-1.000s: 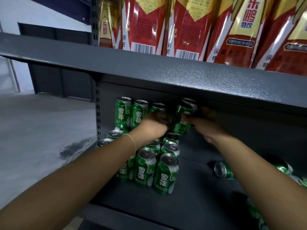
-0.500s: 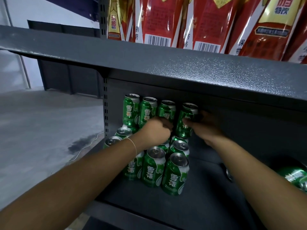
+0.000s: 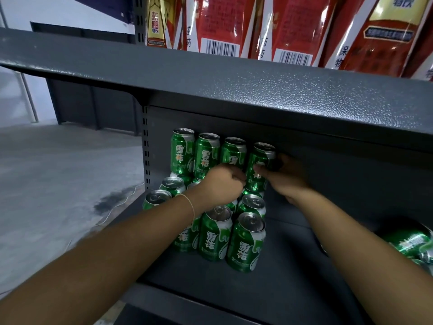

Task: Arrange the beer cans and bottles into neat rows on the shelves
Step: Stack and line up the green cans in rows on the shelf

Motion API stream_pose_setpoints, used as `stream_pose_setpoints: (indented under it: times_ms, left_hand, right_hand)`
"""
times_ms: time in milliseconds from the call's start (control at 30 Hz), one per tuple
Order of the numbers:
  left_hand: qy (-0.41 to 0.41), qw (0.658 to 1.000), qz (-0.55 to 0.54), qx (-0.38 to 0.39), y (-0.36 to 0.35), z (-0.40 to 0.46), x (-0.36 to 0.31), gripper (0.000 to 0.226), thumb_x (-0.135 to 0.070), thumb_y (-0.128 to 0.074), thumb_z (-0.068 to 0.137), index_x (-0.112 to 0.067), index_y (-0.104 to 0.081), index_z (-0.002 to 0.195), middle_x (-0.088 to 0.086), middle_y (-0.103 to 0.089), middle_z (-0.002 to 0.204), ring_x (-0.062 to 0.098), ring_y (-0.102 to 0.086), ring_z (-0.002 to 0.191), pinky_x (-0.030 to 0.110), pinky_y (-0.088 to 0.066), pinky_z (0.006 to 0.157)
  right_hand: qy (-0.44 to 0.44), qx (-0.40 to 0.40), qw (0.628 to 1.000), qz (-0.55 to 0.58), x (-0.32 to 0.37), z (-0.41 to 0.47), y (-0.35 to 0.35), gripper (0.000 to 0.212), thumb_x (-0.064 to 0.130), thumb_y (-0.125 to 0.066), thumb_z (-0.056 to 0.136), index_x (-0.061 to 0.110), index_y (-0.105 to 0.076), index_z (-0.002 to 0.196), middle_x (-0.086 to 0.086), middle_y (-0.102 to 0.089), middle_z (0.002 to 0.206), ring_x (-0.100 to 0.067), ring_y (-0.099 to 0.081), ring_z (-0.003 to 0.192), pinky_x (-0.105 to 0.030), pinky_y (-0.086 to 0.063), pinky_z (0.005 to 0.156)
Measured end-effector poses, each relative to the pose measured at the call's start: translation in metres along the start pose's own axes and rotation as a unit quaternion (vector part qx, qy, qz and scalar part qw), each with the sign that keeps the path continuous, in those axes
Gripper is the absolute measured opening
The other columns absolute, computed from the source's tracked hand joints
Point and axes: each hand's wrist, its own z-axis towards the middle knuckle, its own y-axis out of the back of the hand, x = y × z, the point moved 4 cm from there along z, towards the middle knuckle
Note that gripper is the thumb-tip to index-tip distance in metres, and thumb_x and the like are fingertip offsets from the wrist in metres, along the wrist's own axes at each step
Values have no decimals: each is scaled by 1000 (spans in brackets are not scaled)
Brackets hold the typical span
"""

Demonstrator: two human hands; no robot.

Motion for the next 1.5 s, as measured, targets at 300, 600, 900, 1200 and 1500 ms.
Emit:
stream_pose_setpoints:
  times_ms: [300,600,900,1200,1500]
  left_hand:
    - [-24,1000,6,5,-19,2,-15,35,3,-44,86,-2,-70,109,14,-69,114,29,-64,108,40,-52,93]
    - [-50,997,-26,48,-85,6,-60,32,-3,-52,85,0,-68,113,16,-68,118,28,-61,115,38,-49,99]
    - [-37,994,4,100,-166,7,-78,31,-4,-48,88,-8,-66,113,8,-66,113,24,-60,108,33,-50,92]
    - [5,992,52,118,-202,9,-73,32,-5,-45,90,-7,-61,118,7,-58,124,21,-54,113,32,-47,100]
    - [31,989,73,127,-198,12,-66,28,-6,-49,88,-11,-60,113,5,-57,116,23,-56,110,37,-49,98]
  right_hand:
    - [-7,-22,999,-36,-7,-7,26,58,35,-72,87,10,-52,135,-2,-61,118,-11,-52,100,-16,-38,78]
    - [-48,-79,993,-73,-51,-19,125,26,18,-67,92,-5,-67,102,-19,-69,106,-23,-62,99,-24,-41,76]
    - [-115,88,912,-385,-125,-39,182,44,32,-66,90,15,-59,130,-2,-59,131,-22,-56,118,-24,-43,97]
    - [-35,236,822,-517,-160,-50,168,81,24,-73,70,28,-40,144,-6,-51,138,-28,-50,126,-37,-44,104]
    - [52,223,811,-539,-157,-41,165,67,38,-76,65,27,-51,127,-1,-52,117,-24,-55,115,-33,-44,94]
